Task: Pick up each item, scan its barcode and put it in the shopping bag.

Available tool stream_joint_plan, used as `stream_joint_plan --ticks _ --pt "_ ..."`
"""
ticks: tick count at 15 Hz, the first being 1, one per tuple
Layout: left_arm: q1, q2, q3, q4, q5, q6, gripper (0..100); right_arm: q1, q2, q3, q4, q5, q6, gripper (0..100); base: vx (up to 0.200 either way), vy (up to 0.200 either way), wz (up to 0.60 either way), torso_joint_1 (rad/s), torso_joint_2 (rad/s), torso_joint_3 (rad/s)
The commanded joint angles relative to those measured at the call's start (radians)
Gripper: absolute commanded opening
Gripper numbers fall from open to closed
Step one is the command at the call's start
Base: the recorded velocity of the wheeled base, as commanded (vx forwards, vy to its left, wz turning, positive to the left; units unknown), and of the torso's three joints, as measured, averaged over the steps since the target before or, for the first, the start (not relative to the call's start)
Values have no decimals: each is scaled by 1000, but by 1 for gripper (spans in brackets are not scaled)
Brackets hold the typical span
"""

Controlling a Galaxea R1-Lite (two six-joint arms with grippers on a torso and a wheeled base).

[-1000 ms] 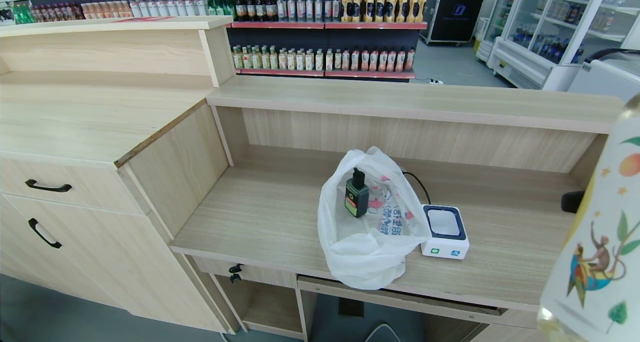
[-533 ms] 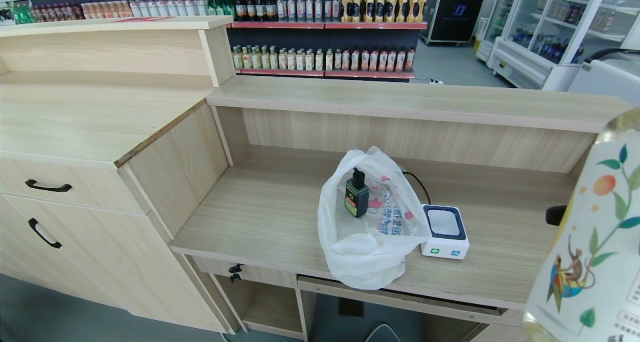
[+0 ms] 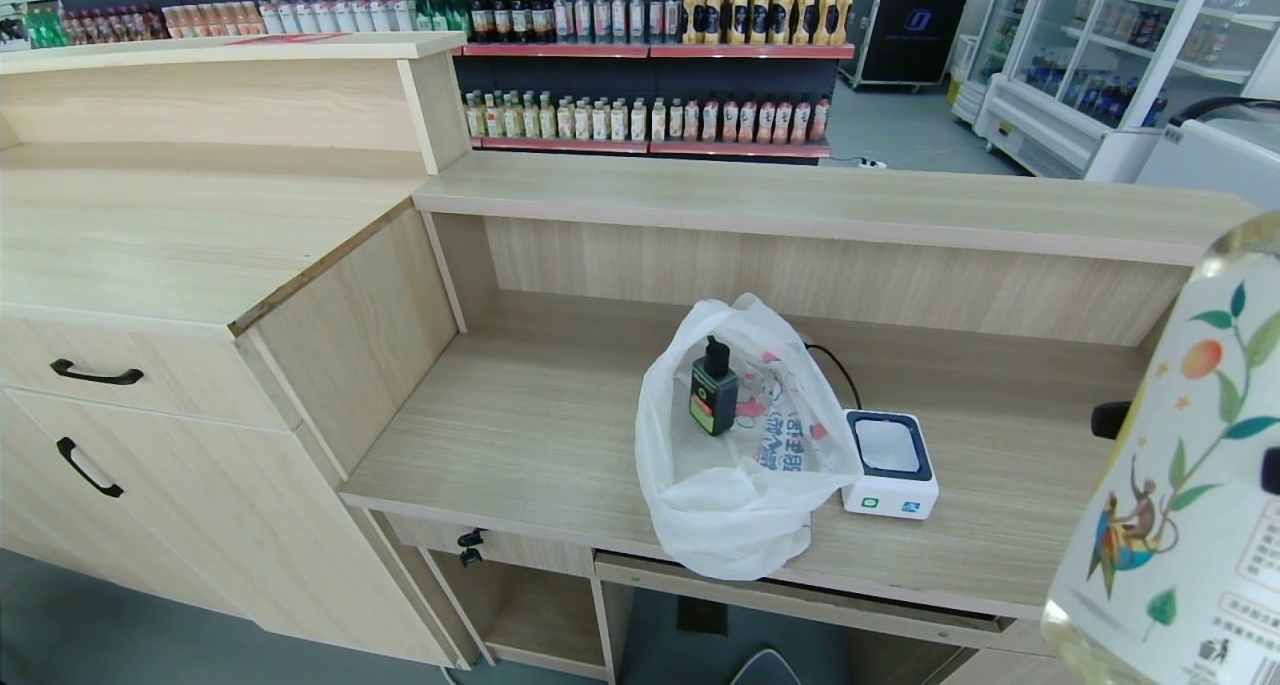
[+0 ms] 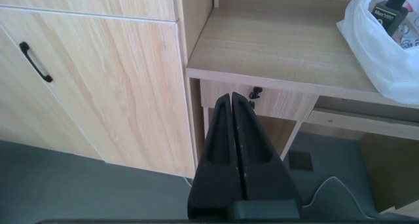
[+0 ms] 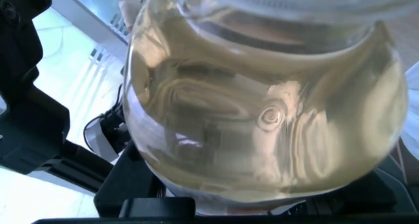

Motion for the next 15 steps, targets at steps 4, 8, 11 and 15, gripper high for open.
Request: stream_joint_plan --ticks 4,8,11,15 --pt "0 0 0 0 0 0 0 -13 -3 -4 -1 1 0 0 0 0 0 0 0 0" --pt "0 0 0 0 0 0 0 -26 -3 2 1 -2 -34 0 0 0 0 0 0 0" --pt "0 0 0 0 0 0 0 -97 125 30 -12 -301 -389 0 0 0 0 0 0 0" --pt "0 0 0 0 0 0 0 -161 254 157 -331 -749 -595 0 0 0 0 0 0 0"
